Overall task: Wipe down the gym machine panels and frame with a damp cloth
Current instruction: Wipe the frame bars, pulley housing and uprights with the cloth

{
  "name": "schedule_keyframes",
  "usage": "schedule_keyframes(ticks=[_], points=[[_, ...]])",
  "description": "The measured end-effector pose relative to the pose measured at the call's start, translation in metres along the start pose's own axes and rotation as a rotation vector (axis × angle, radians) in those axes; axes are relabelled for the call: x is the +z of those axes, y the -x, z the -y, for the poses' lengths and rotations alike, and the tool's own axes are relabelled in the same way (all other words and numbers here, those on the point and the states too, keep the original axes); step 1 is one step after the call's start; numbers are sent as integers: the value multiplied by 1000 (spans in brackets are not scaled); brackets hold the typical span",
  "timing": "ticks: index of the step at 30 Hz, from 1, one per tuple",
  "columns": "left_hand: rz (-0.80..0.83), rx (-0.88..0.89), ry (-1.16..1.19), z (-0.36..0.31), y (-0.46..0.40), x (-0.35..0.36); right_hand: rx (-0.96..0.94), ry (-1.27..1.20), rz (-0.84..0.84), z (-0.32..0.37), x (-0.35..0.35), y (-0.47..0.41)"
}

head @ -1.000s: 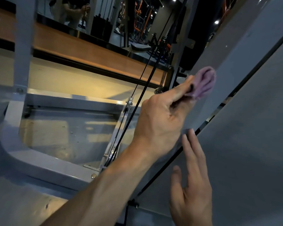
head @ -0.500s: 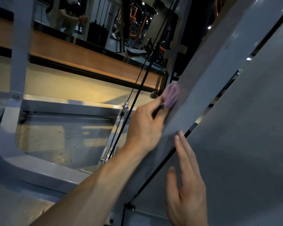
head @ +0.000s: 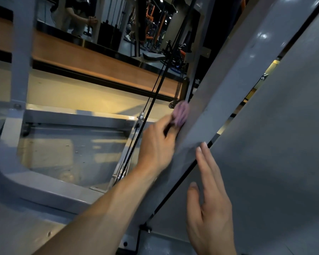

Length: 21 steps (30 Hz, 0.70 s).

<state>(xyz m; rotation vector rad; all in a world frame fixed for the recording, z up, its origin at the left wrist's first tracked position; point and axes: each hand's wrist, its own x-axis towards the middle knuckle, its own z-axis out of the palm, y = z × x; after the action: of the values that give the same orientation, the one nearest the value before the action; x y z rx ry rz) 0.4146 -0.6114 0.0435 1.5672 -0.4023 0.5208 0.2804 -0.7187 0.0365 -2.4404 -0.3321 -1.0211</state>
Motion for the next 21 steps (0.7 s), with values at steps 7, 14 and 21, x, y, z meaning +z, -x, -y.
schedule_keyframes(ticks=[7,14,21], points=[[93,-424,30,89,72,-11,46,-34,11,3,5,11],[66,158,253,-45,-9,-12,7,6,-7,-2,9,10],[152,-349,-10,97,55,-6,12,20,11,-4,10,11]])
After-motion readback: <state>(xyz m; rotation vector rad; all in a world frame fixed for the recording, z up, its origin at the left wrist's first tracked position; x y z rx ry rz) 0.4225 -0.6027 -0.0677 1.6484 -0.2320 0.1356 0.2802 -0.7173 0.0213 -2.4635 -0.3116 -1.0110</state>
